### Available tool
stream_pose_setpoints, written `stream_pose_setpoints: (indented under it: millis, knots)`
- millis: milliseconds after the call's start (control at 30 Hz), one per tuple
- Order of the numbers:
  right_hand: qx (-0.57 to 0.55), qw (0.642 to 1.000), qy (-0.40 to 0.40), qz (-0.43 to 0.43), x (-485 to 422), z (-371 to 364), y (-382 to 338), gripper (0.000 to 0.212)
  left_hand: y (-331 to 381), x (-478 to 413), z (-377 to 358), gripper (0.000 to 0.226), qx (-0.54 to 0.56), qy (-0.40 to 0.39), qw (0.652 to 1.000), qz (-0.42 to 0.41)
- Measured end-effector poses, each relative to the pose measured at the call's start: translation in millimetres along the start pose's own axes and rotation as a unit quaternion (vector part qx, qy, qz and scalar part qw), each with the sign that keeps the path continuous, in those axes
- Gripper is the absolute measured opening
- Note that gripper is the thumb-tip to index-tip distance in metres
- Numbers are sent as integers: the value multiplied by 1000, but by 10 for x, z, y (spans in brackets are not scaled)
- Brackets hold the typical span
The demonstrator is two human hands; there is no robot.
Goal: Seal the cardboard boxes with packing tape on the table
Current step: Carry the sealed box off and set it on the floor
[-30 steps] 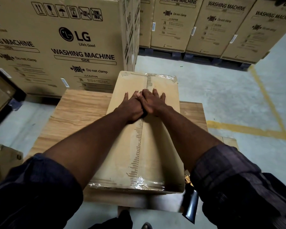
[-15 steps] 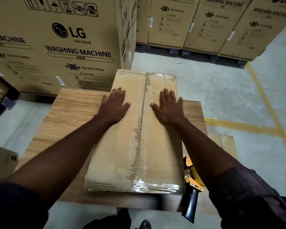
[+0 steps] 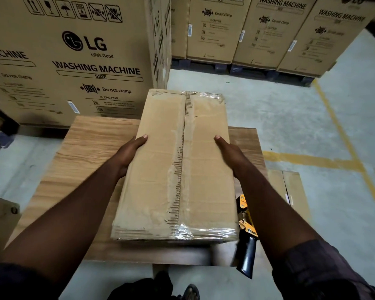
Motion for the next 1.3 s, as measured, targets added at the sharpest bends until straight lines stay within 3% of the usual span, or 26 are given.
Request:
stream_pose_setpoints:
  millis: [100,167,533,633,800,967,1133,1300]
  knots:
    - [-112,990,-82,-14,63,-35,83,53,-78,86,5,39,68,-8,997,35]
    - [-130,987,-97,-22,109,-48,61,50,-66,120,-32,36,80,-3,996,29]
    - [-104,992,-52,-41,434,-4,8,54,-40,420,-79,30,88,28,995,48]
    - [-110,992,-53,-29,601,59,-39,44,9,602,-168,30,76,29,996,36]
    - [-136,989,-51,-20,955,213,-68,37,106,1004,-351,27,58,31,998,-4]
    - [-144,988,-43,-24,1361,371,4,48,104,1521,-553,26,44,37,998,-20]
    - [-191,980,-59,-8,1826,477,0,40,31,2017,-749,24,50,57,996,-35]
    - [-210,975,-80,5,2312,640,207,46,-158,2524,-930,25,49,56,996,-50]
Point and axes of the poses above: each hand's wrist, its own x-axis away from the middle knuckle, its own z-axis out of the back of the hand, y = z × x, the point moved 2 cm from there along -x, towards the middle knuckle, and after that the axes turned 6 degrees about x, right-handed, at the moved point
